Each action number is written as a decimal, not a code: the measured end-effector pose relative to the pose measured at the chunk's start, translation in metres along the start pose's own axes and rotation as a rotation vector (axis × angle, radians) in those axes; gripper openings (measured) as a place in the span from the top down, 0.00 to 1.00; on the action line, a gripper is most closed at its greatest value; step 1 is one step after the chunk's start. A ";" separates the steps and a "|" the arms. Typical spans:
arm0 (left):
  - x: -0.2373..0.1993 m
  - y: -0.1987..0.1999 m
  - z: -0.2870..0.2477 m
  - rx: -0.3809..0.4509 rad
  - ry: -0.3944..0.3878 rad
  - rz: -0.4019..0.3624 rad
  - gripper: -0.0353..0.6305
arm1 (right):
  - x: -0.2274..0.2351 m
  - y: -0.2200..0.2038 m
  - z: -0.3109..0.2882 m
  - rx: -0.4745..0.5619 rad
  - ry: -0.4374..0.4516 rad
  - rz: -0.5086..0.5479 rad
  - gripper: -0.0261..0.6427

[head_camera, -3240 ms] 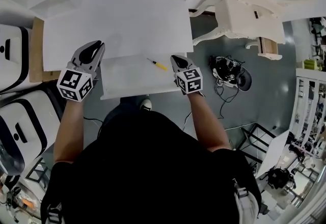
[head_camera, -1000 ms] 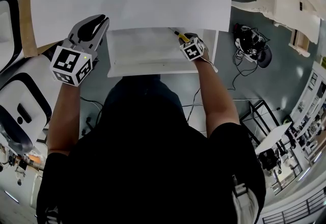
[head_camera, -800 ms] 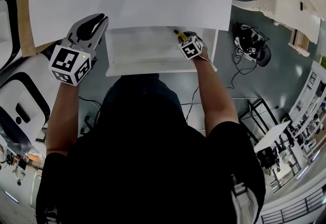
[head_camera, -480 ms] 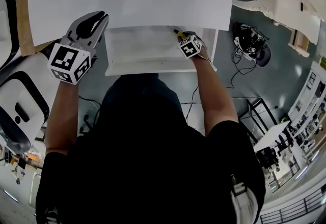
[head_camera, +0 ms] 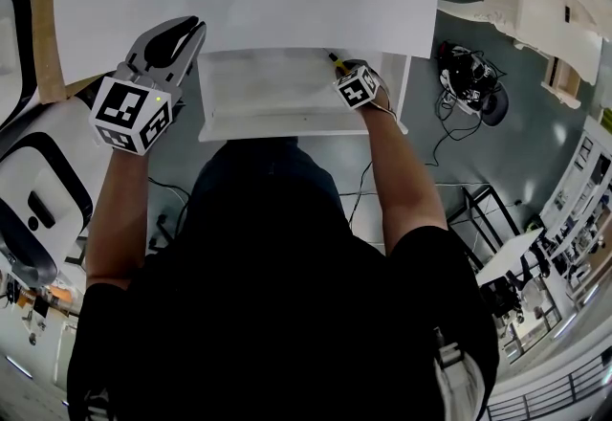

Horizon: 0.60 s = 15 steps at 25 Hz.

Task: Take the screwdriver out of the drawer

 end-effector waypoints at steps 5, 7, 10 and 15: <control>0.001 0.004 0.003 0.010 -0.002 -0.008 0.86 | -0.003 0.000 0.001 -0.006 0.008 -0.003 0.83; 0.000 0.003 0.005 0.013 -0.001 -0.009 0.86 | -0.005 0.001 0.002 -0.006 0.009 -0.001 0.83; 0.001 0.003 0.008 0.018 0.000 -0.007 0.86 | -0.008 0.000 0.005 -0.004 0.007 0.007 0.83; 0.007 0.006 0.017 0.035 -0.002 -0.013 0.86 | -0.015 0.001 0.018 0.009 0.004 0.011 0.83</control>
Point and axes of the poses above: the fingertips, and each gripper's own axes: z backward along the fingers, x to its right, y out of its top, the point moved 7 cm from there along z, backward along the fingers, and after that the axes turned 9 degrees about -x, right-handed, at the moved point
